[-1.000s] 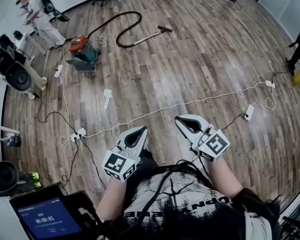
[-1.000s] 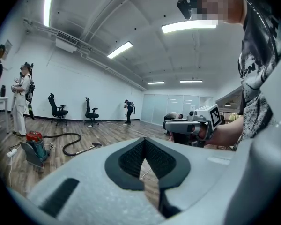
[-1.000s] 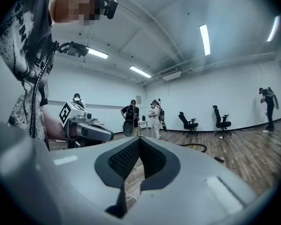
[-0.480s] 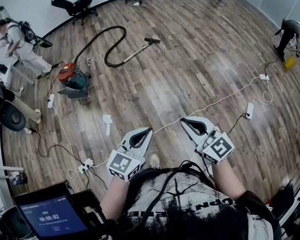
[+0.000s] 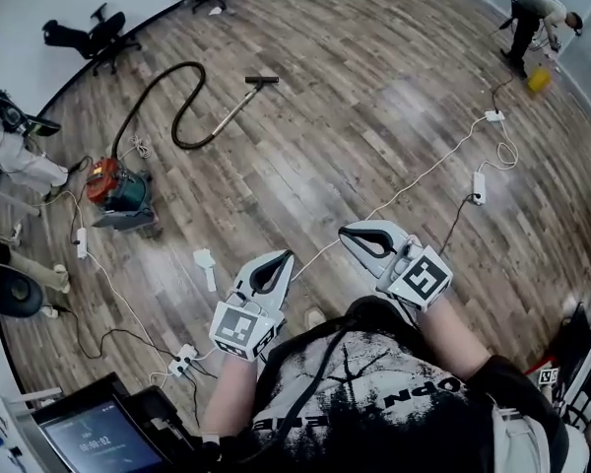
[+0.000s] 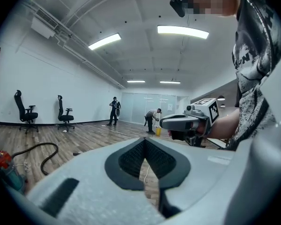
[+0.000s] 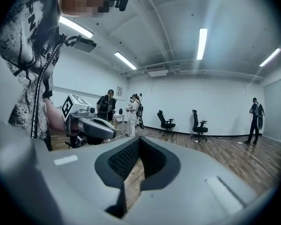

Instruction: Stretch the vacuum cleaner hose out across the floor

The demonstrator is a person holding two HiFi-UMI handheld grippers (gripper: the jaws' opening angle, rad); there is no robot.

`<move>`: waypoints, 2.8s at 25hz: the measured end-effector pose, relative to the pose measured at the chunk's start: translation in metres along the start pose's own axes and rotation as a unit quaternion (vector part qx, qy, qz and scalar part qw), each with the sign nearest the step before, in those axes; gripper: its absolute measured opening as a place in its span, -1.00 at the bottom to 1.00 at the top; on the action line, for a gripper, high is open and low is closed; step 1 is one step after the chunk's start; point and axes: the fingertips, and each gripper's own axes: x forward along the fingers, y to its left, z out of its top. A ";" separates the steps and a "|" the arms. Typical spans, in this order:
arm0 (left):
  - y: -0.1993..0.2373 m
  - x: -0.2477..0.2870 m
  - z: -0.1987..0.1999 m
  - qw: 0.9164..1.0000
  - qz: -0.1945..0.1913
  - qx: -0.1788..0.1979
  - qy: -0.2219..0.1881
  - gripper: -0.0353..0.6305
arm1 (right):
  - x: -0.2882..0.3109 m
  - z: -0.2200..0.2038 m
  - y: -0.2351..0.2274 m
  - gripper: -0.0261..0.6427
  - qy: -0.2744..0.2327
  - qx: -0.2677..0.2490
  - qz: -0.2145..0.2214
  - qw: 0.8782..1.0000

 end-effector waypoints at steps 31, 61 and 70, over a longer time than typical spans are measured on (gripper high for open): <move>0.173 0.226 0.095 0.997 0.074 -0.024 -0.028 -0.89 | 0.099 0.003 -0.284 -0.90 -0.023 0.005 0.091 0.996; 0.361 0.287 0.102 0.997 0.061 -0.034 -0.015 -0.89 | 0.285 -0.020 -0.376 -0.90 0.015 0.026 0.153 0.988; 0.453 0.266 0.113 0.999 0.033 -0.012 -0.010 -0.89 | 0.382 0.012 -0.396 -0.90 0.010 0.013 0.122 0.992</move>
